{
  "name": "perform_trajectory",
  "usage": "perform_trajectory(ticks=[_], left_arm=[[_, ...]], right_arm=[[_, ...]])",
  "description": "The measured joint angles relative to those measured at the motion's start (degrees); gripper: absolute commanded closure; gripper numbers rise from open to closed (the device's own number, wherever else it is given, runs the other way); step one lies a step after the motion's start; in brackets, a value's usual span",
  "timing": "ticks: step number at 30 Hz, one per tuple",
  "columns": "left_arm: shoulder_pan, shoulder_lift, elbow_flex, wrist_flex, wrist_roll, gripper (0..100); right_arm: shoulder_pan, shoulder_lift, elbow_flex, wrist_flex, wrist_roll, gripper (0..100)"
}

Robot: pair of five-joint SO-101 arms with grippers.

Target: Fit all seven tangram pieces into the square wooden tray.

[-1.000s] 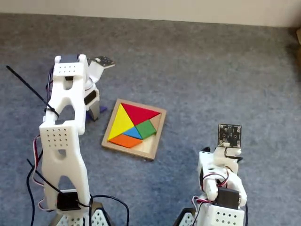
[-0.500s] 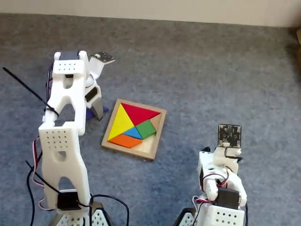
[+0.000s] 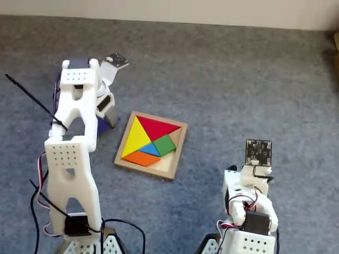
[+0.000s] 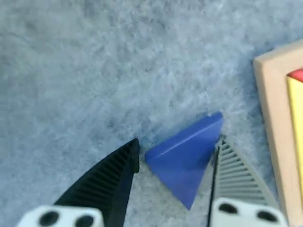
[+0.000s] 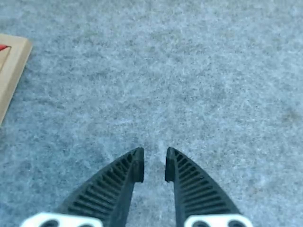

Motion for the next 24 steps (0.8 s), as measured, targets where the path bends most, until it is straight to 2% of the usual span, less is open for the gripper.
perform_trajectory(ticks=[10, 18, 24], left_arm=[[0.00, 1.49, -0.97, 0.18, -0.09, 78], [0.00, 1.49, -7.56, 8.00, -0.09, 75], [-0.18, 0.09, -10.02, 9.49, -0.09, 75]], right_arm=[[0.00, 0.00, 0.00, 0.00, 0.00, 90.7], [0.00, 0.00, 0.00, 0.00, 0.00, 90.7], [0.00, 0.00, 0.00, 0.00, 0.00, 90.7]])
